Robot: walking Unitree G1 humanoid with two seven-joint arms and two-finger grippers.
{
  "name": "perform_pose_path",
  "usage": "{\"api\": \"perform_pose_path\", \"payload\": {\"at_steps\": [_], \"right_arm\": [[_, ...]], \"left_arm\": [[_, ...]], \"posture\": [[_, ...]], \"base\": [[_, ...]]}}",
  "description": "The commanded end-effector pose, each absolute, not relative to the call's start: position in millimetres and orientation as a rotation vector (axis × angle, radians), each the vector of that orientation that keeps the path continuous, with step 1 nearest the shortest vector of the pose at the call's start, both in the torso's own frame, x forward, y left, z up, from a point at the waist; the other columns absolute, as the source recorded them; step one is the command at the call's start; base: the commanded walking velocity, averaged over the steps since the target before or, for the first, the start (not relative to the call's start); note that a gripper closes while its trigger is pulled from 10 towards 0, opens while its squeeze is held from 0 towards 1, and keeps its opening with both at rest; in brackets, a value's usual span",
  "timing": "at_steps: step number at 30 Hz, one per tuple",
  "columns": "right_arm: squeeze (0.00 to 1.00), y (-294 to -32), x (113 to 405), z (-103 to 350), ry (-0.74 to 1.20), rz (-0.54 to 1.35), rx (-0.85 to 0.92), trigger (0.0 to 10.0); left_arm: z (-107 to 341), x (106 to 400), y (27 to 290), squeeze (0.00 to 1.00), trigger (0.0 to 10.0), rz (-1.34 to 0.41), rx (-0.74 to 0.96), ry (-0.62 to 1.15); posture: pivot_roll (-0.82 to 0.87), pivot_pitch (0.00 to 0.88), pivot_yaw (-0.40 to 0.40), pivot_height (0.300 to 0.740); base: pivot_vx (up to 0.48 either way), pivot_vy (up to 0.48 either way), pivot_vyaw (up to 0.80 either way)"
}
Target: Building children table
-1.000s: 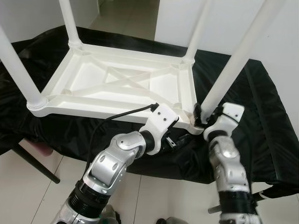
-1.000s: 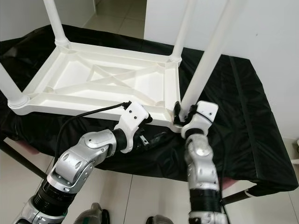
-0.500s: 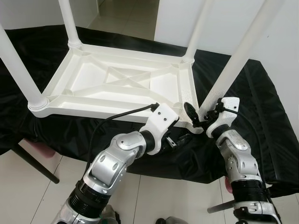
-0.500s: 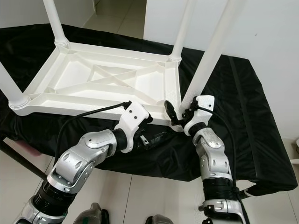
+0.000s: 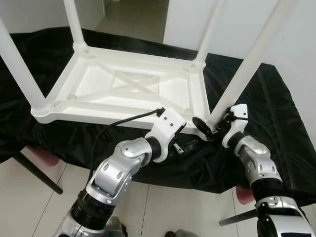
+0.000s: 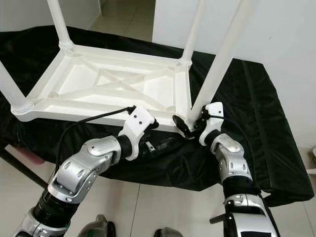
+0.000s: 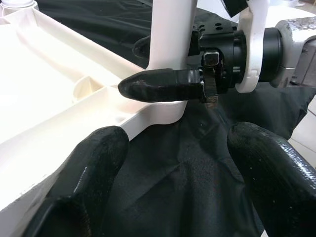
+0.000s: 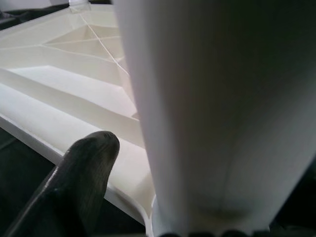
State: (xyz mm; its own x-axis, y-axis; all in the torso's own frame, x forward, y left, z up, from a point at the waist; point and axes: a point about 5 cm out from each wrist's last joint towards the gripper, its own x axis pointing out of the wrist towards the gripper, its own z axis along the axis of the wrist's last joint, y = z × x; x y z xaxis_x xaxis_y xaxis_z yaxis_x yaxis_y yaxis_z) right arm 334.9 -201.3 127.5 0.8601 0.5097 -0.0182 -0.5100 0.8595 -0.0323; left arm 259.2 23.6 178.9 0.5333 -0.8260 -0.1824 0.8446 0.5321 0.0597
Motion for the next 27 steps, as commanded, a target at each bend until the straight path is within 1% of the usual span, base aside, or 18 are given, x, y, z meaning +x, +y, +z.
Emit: {"api": "perform_pose_path", "payload": {"at_steps": [1, 2, 3, 4, 19, 23, 26, 27], "right_arm": [[0.0, -207.3, 335.3, 125.2, 0.022, 0.534, -0.047, 5.8], [0.0, -207.3, 335.3, 125.2, 0.022, 0.534, -0.047, 5.8], [0.0, -209.5, 336.3, 124.1, 0.025, 0.535, -0.043, 0.3], [0.0, -210.8, 336.8, 123.3, 0.026, 0.54, -0.033, 0.0], [0.0, -213.9, 334.5, 117.5, 0.008, 0.54, 0.004, 0.0], [0.0, -212.7, 332.9, 115.4, -0.006, 0.511, 0.027, 0.0], [0.0, -208.0, 331.0, 112.7, -0.02, 0.435, 0.049, 0.0], [0.0, -208.0, 331.0, 112.7, -0.02, 0.435, 0.049, 0.0]], "left_arm": [[180.9, 259.4, 22.0, 0.0, 10.0, -0.99, 0.159, 0.131], [180.9, 259.4, 22.0, 0.0, 10.0, -0.99, 0.159, 0.131], [180.9, 259.1, 22.4, 0.0, 10.0, -0.991, 0.159, 0.132], [180.9, 259.1, 22.6, 0.0, 10.0, -0.991, 0.16, 0.132], [180.7, 258.7, 23.1, 0.0, 10.0, -0.997, 0.164, 0.135], [180.6, 258.4, 23.4, 0.0, 10.0, -0.997, 0.164, 0.136], [180.1, 257.3, 23.1, 0.0, 10.0, -0.997, 0.163, 0.138], [180.1, 257.3, 23.1, 0.0, 10.0, -0.997, 0.163, 0.138]], "posture": [[0.09, 0.039, -0.068, 0.74], [0.09, 0.039, -0.068, 0.74], [0.09, 0.039, -0.063, 0.74], [0.09, 0.039, -0.063, 0.74], [0.09, 0.042, -0.058, 0.74], [0.09, 0.042, -0.061, 0.74], [0.09, 0.043, -0.065, 0.74], [0.09, 0.043, -0.065, 0.74]], "base": [[0.0, 0.0, 0.0], [0.0, 0.0, 0.0], [0.0, 0.0, 0.0], [0.0, 0.0, 0.0], [0.0, 0.0, 0.0], [0.0, 0.0, 0.0], [0.0, 0.0, 0.0], [0.0, 0.0, 0.0]]}}
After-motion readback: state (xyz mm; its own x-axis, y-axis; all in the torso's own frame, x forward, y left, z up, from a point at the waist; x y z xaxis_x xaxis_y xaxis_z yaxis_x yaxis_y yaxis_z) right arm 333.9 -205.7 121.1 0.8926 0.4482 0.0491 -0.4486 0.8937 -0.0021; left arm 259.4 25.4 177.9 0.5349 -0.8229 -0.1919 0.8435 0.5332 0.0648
